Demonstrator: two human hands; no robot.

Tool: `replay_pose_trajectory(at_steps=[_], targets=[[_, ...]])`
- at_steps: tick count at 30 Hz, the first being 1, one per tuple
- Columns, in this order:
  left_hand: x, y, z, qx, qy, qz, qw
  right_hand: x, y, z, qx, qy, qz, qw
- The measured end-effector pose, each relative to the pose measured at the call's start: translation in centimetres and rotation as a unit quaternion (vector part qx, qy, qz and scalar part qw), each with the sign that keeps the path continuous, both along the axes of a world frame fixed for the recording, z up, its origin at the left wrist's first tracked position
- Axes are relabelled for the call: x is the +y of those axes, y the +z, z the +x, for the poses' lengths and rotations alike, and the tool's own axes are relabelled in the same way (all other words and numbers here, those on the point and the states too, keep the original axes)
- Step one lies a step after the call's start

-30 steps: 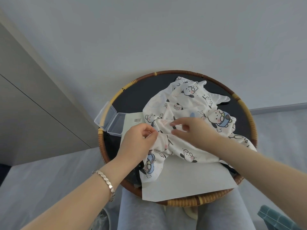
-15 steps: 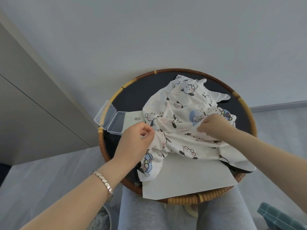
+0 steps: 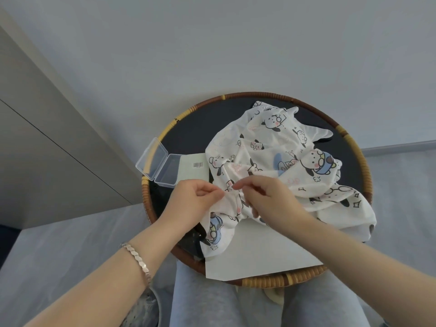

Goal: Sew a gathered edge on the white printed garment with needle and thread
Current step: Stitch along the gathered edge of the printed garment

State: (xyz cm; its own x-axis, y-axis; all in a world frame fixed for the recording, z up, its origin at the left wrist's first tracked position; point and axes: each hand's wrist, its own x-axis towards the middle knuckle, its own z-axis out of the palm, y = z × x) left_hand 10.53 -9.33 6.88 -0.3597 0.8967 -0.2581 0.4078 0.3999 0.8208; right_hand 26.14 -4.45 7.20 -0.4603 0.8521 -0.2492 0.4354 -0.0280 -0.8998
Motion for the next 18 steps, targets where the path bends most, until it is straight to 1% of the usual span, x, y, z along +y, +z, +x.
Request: replay_pose_trajectory(at_steps=[2,4,9,13,18], targets=[[-0.2,-0.2,-0.4,-0.004,0.014,-0.014,1.000,-0.7,-0.3,-0.3,0.022,0.004,-0.057,0.998],[-0.3,-0.4,-0.6,0.006,0.012,-0.026,1.000,-1.1,-0.7,-0.3,0.026,0.006,-0.088,0.996],[-0.6,-0.7,-0.8,0.048,-0.017,-0.029,0.998,-1.5,-1.0,-0.3,-0.014,0.029,-0.092,0.995],[-0.6,-0.7,-0.6,0.083,-0.031,-0.012,0.996,-1.5,-1.2,-0.6,-0.017,0.039,-0.097,0.994],[-0.6,-0.4,-0.4,0.091,-0.020,0.004,0.996,-1.7,-1.1,-0.7,-0.025,0.055,-0.094,0.994]])
